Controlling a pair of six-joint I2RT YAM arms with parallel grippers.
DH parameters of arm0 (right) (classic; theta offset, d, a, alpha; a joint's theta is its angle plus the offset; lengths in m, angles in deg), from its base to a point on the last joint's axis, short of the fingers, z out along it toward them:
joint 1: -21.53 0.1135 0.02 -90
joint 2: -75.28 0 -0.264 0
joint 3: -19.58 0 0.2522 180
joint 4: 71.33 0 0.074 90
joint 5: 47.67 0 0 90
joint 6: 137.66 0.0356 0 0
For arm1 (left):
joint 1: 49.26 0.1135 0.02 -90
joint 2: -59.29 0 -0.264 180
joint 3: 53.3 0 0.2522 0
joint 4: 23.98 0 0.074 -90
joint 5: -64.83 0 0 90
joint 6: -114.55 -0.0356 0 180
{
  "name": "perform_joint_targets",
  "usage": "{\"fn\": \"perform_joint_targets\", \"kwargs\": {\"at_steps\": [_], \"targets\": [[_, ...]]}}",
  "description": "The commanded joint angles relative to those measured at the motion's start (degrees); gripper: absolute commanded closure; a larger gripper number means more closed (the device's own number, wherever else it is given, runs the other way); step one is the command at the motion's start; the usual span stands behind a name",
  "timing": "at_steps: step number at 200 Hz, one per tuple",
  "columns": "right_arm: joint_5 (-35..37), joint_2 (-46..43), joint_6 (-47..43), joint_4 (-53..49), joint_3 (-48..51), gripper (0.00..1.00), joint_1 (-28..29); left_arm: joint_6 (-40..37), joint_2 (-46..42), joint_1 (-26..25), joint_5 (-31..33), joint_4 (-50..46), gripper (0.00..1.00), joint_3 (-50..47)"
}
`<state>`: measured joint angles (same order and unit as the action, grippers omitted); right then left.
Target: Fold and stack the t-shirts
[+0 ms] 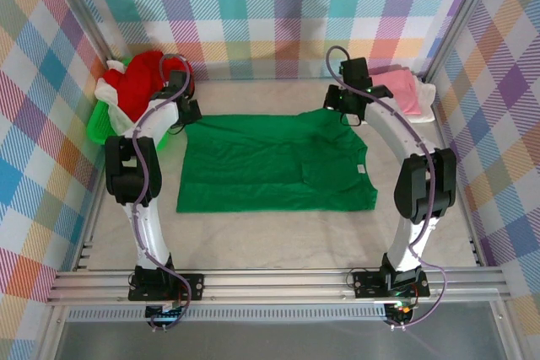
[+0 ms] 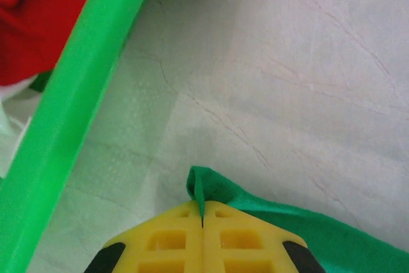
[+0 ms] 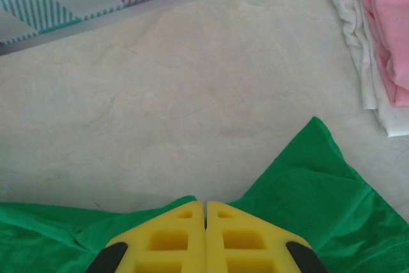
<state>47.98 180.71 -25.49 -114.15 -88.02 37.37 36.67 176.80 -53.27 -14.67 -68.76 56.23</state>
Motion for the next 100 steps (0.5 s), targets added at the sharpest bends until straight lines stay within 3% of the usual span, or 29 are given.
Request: {"fn": "perform_joint_targets", "kwargs": {"at_steps": [1,64,92,100], "targets": [[3.9,-2.8,1.0,1.1,1.8,1.0,1.0,-1.7,-2.5,-1.3,3.1,1.3,1.0,-0.4],[10.0,-6.4,4.4,-1.1,8.4,1.0,3.1,0.8,-7.7,-2.6,8.3,4.7,1.0,-11.2],[9.4,-10.1,6.1,-1.3,13.1,0.94,4.8,2.5,-12.6,-3.3,9.9,6.9,1.0,-18.0],[9.5,-11.5,6.9,-1.6,14.8,0.91,5.6,3.2,-13.9,-3.5,9.8,7.1,0.96,-19.8]]}}
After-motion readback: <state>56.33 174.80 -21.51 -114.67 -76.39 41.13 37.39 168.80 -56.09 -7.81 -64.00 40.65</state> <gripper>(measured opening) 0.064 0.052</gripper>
